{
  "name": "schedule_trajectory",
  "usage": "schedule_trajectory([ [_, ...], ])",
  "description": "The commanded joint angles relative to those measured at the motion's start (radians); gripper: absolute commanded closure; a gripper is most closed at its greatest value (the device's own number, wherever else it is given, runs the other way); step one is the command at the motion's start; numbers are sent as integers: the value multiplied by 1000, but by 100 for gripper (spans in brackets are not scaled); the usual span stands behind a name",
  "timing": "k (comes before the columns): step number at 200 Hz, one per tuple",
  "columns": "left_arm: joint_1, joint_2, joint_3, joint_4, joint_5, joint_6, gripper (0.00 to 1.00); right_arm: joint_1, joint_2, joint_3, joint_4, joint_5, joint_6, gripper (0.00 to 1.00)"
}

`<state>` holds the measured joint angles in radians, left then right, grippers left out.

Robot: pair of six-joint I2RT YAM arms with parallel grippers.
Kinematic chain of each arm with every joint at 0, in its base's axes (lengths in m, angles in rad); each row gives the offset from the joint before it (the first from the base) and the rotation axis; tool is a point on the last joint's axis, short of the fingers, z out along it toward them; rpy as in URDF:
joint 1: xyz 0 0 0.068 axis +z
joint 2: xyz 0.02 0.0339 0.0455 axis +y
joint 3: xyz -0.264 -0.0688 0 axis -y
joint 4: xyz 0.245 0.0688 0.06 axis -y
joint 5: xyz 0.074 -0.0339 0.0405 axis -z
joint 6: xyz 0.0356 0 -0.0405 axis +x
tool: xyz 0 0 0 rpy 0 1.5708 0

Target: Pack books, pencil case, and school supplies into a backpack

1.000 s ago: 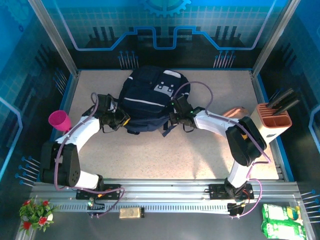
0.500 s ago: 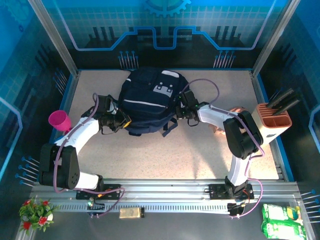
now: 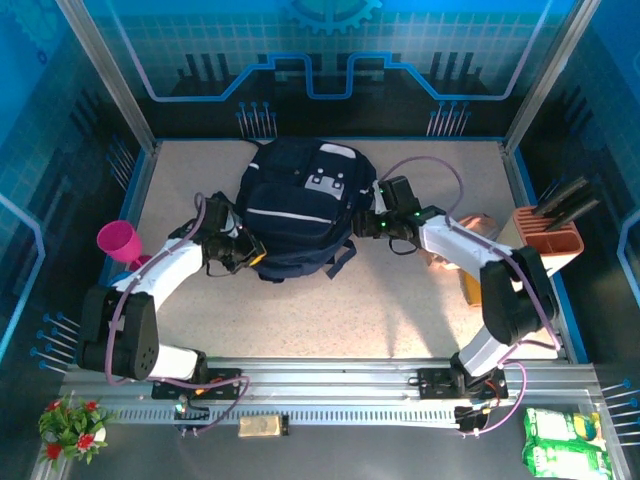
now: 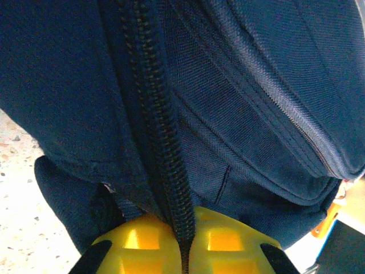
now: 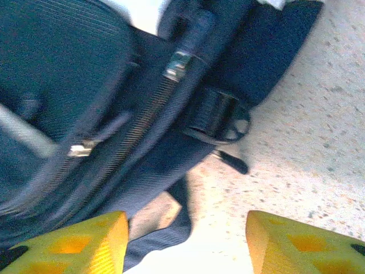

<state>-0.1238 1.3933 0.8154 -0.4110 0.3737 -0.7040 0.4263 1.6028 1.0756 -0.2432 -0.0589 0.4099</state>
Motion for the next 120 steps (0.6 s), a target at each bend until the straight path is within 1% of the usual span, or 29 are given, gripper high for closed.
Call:
schedule_trajectory([
  [1,-6,-20,-3,-68,-53,16,94,-6,7,12,54,-121,34,41],
  [10,-7,-25,6,-89,-83,23,89,-5,33,40,55,-136,38,40],
  [22,-6,-41,20,-112,-106,35,77,0,74,89,45,-155,41,40],
  [36,-6,-72,36,-121,-110,47,63,5,125,148,34,-177,35,39],
  [48,-9,-100,56,-118,-109,56,55,13,166,197,13,-172,32,39],
  [70,-25,-124,90,-95,-105,50,46,15,199,237,13,-152,57,37],
  [82,-37,-118,90,-56,-94,6,42,15,201,235,28,-144,71,36],
  [120,-70,-45,59,142,-80,-207,40,14,184,212,45,-116,93,29],
])
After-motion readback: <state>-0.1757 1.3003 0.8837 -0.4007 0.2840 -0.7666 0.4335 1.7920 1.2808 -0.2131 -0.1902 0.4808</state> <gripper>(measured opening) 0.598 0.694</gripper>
